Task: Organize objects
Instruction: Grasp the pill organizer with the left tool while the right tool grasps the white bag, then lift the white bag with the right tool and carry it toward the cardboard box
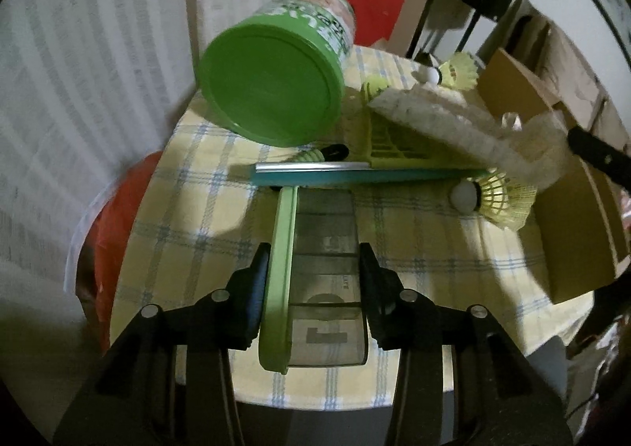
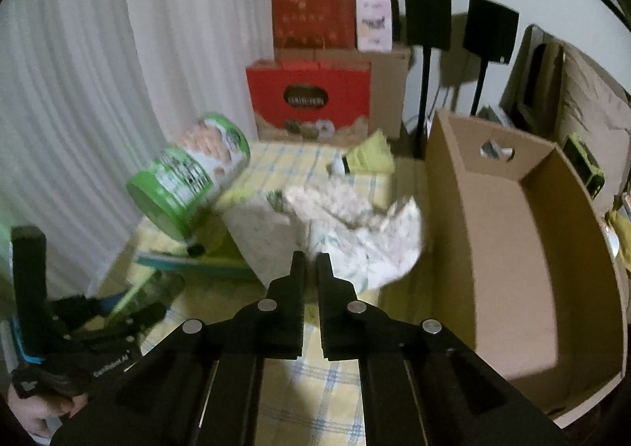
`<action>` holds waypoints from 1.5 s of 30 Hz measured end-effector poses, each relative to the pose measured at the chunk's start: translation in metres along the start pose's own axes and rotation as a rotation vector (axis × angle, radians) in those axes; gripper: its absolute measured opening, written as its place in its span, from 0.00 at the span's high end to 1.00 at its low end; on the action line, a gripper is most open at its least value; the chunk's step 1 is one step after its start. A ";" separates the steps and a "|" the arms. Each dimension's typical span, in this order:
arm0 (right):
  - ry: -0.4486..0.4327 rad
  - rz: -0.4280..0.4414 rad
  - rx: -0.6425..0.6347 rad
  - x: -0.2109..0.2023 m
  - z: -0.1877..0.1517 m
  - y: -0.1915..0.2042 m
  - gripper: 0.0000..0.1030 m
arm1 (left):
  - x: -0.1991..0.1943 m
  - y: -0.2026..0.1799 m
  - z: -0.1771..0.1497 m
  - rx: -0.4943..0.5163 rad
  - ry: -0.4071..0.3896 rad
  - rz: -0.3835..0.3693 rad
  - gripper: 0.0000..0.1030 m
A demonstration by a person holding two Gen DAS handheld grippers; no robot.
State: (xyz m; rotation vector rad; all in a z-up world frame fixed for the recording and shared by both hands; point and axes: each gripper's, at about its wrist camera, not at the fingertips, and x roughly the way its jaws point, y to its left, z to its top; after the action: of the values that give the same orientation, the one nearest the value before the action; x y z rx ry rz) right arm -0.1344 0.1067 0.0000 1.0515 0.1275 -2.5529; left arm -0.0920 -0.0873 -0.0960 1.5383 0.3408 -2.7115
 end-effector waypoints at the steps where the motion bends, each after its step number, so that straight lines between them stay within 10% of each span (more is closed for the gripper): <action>1: -0.017 0.003 -0.001 -0.005 0.003 0.001 0.96 | -0.003 0.002 -0.001 -0.007 -0.003 -0.005 0.62; 14: -0.006 0.006 -0.010 -0.019 0.010 0.006 0.94 | -0.047 0.039 -0.004 -0.072 -0.085 -0.016 0.62; 20: 0.029 0.005 0.033 -0.001 -0.001 -0.002 0.59 | -0.081 0.062 -0.006 -0.120 -0.150 -0.029 0.62; 28: 0.095 -0.019 0.062 0.034 -0.014 -0.006 0.54 | -0.113 0.062 0.002 -0.112 -0.218 -0.054 0.62; 35: 0.135 -0.059 0.084 0.063 -0.022 -0.011 0.56 | -0.115 0.050 0.005 -0.088 -0.217 -0.082 0.62; 39: 0.114 -0.055 0.108 0.067 -0.019 -0.020 0.89 | -0.109 0.045 0.004 -0.082 -0.204 -0.089 0.62; 45: 0.030 -0.026 0.116 0.046 -0.007 -0.031 0.94 | -0.105 0.037 0.004 -0.065 -0.196 -0.098 0.62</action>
State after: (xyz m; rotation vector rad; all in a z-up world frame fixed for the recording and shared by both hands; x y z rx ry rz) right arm -0.1715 0.1231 -0.0389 1.1384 0.0008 -2.5958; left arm -0.0367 -0.1345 -0.0116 1.2594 0.5058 -2.8618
